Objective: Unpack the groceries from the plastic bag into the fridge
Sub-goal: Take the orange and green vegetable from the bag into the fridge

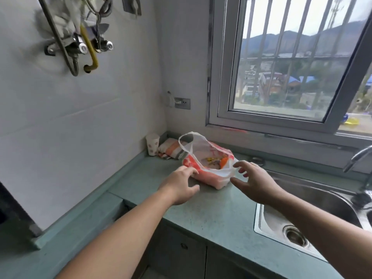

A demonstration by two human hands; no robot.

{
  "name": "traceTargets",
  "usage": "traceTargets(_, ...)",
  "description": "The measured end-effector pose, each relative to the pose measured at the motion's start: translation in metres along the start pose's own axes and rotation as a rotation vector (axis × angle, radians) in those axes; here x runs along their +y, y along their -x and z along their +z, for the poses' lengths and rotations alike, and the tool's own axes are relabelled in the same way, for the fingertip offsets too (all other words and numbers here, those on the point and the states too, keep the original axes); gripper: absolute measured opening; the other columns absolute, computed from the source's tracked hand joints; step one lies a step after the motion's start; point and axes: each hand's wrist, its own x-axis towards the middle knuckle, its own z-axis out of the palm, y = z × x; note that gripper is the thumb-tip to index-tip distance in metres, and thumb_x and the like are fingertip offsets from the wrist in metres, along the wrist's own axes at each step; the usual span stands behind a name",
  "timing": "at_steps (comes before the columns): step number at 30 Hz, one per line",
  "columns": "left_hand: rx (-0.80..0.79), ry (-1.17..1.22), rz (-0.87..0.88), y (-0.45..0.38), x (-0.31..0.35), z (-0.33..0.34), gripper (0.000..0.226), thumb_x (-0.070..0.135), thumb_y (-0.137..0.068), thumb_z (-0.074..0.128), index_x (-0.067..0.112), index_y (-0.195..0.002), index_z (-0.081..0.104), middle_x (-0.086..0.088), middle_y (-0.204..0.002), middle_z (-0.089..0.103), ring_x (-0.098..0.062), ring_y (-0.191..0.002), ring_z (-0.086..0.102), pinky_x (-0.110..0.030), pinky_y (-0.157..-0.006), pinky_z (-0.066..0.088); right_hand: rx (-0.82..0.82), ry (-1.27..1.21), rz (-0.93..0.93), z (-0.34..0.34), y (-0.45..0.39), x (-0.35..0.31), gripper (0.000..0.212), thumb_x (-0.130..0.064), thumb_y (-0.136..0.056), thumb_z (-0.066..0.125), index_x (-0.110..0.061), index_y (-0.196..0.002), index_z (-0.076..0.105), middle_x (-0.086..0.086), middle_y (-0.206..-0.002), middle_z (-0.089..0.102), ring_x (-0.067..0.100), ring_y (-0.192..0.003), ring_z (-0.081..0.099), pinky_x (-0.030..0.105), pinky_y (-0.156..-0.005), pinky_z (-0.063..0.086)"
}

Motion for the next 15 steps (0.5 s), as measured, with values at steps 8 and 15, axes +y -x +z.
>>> traceTargets(8,-0.032,-0.036,-0.061,-0.097,-0.009,0.010,0.041,0.034,-0.083,0.062,0.028,-0.123,0.057,0.005,-0.118,0.054,-0.012,-0.101,0.053,-0.025,-0.087,0.043,-0.016,-0.099,0.043,0.020,-0.100,0.049,0.035,-0.035,-0.084,0.065,-0.023,-0.116,0.058,-0.001,-0.104,0.059,0.017,-0.094,0.056,0.030,-0.083,0.046)
traceTargets(15,-0.105,-0.010,-0.064,-0.168,-0.022,0.031,0.042,0.035,-0.081,0.062,0.029,-0.123,0.056,0.003,-0.117,0.054,-0.016,-0.104,0.057,-0.034,-0.093,0.048,-0.060,-0.087,0.043,0.043,-0.150,0.070,0.030,-0.032,-0.086,0.064,-0.023,-0.114,0.059,-0.010,-0.099,0.050,0.011,-0.091,0.051,0.025,-0.078,0.041)
